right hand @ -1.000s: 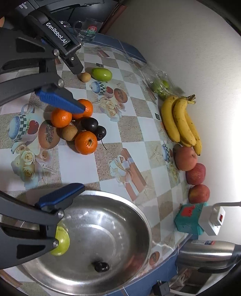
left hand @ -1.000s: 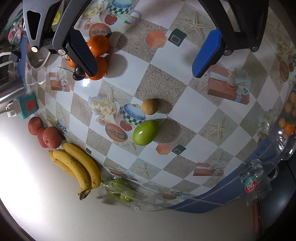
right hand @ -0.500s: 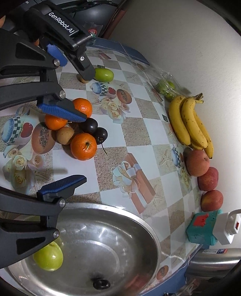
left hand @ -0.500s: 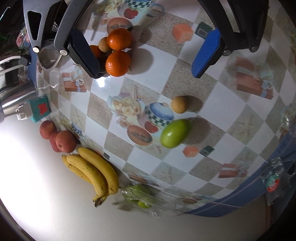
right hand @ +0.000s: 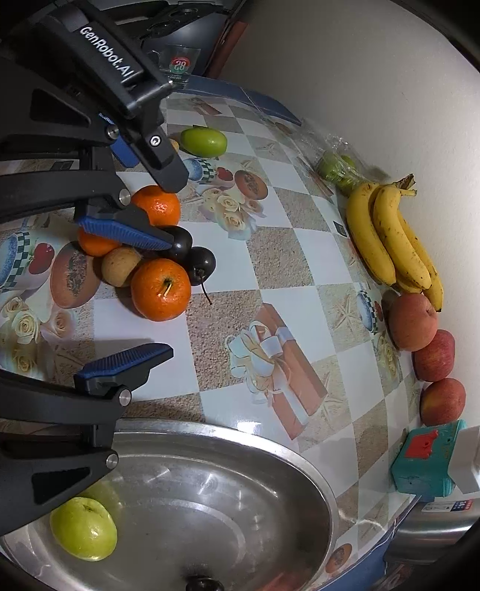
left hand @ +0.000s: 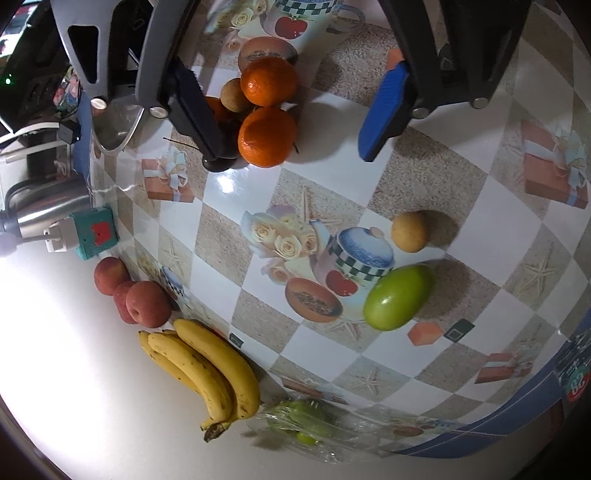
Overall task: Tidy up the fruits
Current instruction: 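Close left tool on an orange while right tool closes on another orange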
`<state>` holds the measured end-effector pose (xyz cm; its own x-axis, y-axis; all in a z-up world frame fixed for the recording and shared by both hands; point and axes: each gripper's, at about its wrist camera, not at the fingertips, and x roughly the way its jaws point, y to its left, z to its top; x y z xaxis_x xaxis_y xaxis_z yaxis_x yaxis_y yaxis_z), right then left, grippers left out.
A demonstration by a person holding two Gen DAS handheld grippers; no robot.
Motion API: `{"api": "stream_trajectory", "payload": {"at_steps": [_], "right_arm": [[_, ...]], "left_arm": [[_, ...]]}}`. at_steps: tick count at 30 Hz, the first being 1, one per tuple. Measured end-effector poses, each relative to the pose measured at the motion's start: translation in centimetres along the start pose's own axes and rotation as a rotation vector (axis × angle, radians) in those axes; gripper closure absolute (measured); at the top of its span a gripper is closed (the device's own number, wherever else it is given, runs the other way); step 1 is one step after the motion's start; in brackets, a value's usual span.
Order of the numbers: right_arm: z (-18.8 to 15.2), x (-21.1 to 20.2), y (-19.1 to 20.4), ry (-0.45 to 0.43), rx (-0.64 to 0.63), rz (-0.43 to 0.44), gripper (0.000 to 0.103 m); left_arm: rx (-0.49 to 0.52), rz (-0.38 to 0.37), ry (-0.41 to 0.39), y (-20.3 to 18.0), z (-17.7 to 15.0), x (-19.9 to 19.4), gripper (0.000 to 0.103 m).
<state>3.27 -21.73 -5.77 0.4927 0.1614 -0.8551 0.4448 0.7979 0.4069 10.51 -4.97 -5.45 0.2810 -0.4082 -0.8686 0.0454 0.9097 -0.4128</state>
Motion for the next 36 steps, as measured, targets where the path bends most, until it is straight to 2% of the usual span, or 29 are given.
{"api": "stream_trajectory", "payload": {"at_steps": [4, 6, 8, 13, 21, 27, 30, 36], "right_arm": [[0.01, 0.29, -0.07, 0.007, 0.005, 0.005, 0.049], [0.05, 0.35, -0.03, 0.006, 0.003, 0.002, 0.049], [0.06, 0.36, -0.02, 0.005, 0.004, 0.002, 0.049], [0.04, 0.45, -0.01, 0.006, -0.005, -0.012, 0.052], [0.05, 0.41, 0.10, 0.007, -0.017, -0.014, 0.055], [0.05, 0.45, 0.19, 0.007, -0.028, -0.013, 0.057], [0.09, 0.46, 0.14, 0.009, -0.018, 0.010, 0.062], [0.06, 0.39, -0.03, 0.007, -0.004, 0.030, 0.065]], "left_arm": [[0.013, -0.009, 0.001, -0.39, -0.05, 0.06, 0.032], [0.018, -0.014, 0.007, -0.54, -0.09, 0.24, 0.043], [0.020, -0.021, 0.014, -0.64, -0.11, 0.44, 0.046], [0.014, -0.027, 0.022, -0.72, -0.19, 0.72, 0.048], [0.027, -0.041, 0.020, -1.01, -0.21, 0.70, 0.061], [-0.013, -0.054, 0.033, -0.37, -0.16, 0.83, 0.061], [-0.022, -0.049, 0.030, -0.13, -0.11, 0.78, 0.062], [-0.012, -0.050, 0.035, -0.35, -0.22, 0.92, 0.063]]}}
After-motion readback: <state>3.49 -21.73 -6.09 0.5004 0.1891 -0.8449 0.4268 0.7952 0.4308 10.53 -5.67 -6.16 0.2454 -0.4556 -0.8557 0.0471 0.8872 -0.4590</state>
